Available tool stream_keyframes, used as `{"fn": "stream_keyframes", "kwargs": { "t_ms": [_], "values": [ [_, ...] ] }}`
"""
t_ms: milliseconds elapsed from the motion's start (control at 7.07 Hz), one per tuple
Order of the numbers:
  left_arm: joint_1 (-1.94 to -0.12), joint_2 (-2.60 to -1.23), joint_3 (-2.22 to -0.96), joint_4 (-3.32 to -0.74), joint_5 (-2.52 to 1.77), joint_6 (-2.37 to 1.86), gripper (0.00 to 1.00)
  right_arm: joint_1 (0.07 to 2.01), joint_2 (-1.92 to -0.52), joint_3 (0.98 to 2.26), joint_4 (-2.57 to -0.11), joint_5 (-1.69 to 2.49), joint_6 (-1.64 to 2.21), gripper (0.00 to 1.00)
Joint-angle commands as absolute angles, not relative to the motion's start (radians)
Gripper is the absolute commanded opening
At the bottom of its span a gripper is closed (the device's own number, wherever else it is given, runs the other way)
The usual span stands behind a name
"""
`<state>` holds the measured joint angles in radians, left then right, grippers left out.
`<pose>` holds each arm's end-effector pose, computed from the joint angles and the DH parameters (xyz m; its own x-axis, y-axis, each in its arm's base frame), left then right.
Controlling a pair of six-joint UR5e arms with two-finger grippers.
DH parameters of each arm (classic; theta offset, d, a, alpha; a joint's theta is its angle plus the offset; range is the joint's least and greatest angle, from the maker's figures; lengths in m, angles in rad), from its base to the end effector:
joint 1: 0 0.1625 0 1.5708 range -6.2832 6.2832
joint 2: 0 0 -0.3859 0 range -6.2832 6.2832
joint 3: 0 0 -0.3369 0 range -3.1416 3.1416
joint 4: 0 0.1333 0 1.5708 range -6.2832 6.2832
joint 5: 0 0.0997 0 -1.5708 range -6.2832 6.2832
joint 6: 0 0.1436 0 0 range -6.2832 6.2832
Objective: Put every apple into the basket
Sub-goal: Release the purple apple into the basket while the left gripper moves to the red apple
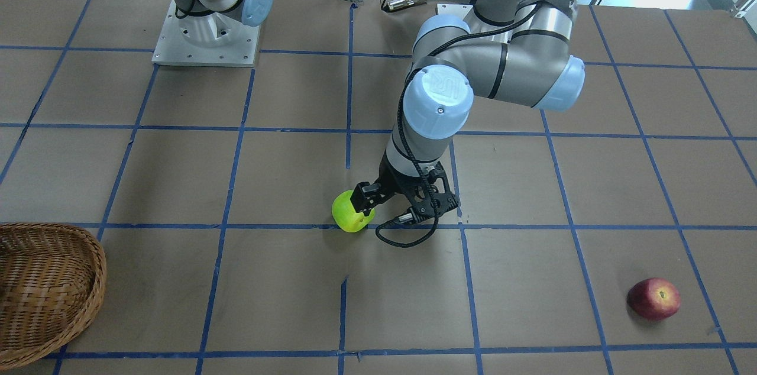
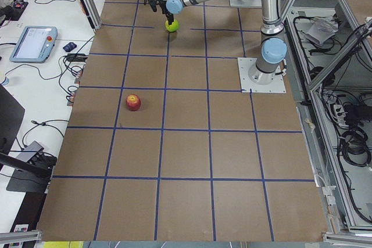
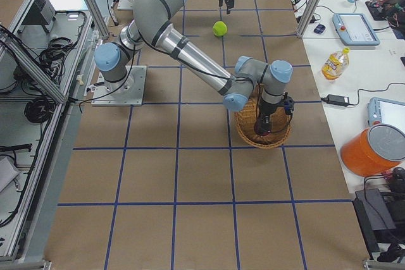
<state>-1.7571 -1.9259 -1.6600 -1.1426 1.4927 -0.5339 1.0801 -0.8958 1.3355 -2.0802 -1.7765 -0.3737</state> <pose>-0.2412 -0.4997 0.2348 -0.9378 -0.3421 0.0589 -0.3393 0.9392 0.0536 -0.2171 -0.6269 0.1871 -0.9692 0.1199 0.2151 0.1249 0.9921 0.0095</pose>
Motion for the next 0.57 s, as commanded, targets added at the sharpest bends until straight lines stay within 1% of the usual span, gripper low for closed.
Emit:
{"fn": "stream_keyframes", "kwargs": {
  "t_ms": [0, 283, 424],
  "values": [
    [-1.567, -1.847, -1.667, -1.364, 1.659, -0.076, 0.93, 1.080, -0.913, 1.332, -2.027, -1.776, -0.376, 1.00],
    [-1.372, -1.830, -1.666, -1.371, 1.680, 0.218, 0.93, 1.109, -1.041, 1.338, -1.796, -1.752, -0.356, 1.00],
    [-1.268, -1.844, -1.655, -1.367, 1.681, 0.329, 0.93, 1.164, -1.098, 1.341, -1.716, -1.623, -0.338, 1.00]
  ]
}}
